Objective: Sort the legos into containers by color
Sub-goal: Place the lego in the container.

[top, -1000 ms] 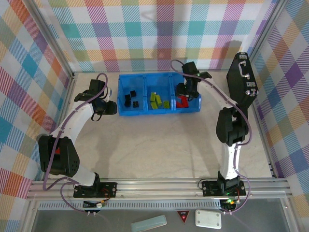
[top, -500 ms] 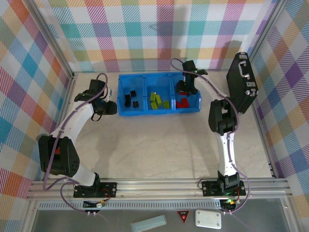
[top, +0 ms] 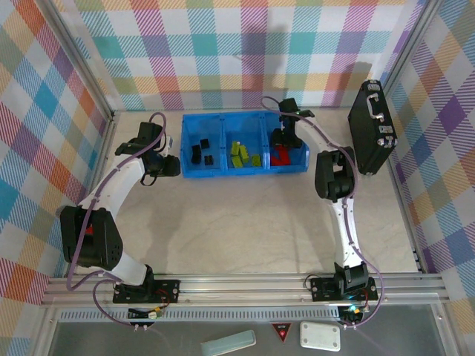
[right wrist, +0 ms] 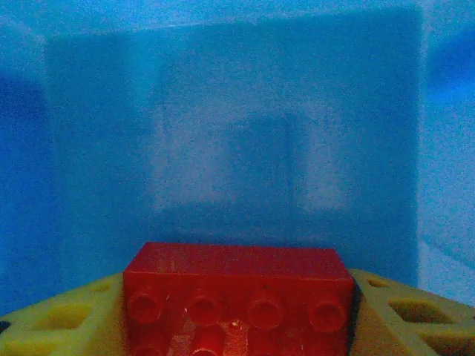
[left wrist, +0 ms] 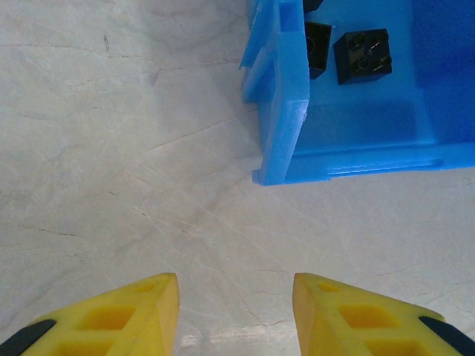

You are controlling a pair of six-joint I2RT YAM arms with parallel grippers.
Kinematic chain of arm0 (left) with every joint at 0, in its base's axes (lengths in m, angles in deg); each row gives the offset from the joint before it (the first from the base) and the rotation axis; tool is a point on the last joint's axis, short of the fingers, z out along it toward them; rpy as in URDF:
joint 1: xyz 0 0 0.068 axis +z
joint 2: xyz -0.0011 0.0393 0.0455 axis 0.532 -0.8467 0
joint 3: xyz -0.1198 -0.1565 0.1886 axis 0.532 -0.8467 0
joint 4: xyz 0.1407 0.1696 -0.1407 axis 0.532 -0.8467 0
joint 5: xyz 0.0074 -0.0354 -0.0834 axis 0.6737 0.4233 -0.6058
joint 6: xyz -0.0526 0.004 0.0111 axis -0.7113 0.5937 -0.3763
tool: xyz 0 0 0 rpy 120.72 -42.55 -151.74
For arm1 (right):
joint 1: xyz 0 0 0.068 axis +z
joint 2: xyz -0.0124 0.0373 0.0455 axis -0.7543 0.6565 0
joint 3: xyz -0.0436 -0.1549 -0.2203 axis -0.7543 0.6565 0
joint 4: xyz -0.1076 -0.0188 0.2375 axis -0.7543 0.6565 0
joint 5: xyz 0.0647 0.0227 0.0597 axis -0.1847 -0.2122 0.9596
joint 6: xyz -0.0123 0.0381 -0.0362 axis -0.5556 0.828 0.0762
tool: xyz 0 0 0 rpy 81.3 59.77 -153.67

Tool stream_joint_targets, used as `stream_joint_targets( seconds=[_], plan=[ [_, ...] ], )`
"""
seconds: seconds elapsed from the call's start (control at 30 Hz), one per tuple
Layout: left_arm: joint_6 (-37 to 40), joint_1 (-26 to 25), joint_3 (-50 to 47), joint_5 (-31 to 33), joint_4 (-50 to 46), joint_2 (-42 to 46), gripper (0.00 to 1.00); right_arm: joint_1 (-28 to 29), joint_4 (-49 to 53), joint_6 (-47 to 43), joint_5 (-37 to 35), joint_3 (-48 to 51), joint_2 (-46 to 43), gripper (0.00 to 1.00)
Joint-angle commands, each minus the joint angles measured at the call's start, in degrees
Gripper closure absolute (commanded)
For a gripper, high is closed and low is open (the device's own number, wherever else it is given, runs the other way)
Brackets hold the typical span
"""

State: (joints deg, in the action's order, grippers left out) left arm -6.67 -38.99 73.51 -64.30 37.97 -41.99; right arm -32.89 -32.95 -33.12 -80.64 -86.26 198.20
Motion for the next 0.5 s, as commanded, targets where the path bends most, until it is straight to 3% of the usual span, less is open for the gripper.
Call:
stream_joint_targets(
  seconds=[0.0, 0.3, 0.47],
  plan=[
    [-0.35, 0.68, 0.56, -0.82, -0.71, -0.39, 0.56, -0.34, 1.31, -0.38, 1.19, -0.77, 0.33, 0.40],
    [-0.72, 0.67, 0.15, -1.91, -0.01, 0.71, 0.54, -0.34, 3.10, 0.03, 1.20, -0.81, -4.42, 0.28],
    [-0.96, 0.70, -0.43, -2.22, 0.57, 2.08, 0.54, -0.35, 4.37, 0.01, 1.33, 0.00, -8.08, 0.27]
  ],
)
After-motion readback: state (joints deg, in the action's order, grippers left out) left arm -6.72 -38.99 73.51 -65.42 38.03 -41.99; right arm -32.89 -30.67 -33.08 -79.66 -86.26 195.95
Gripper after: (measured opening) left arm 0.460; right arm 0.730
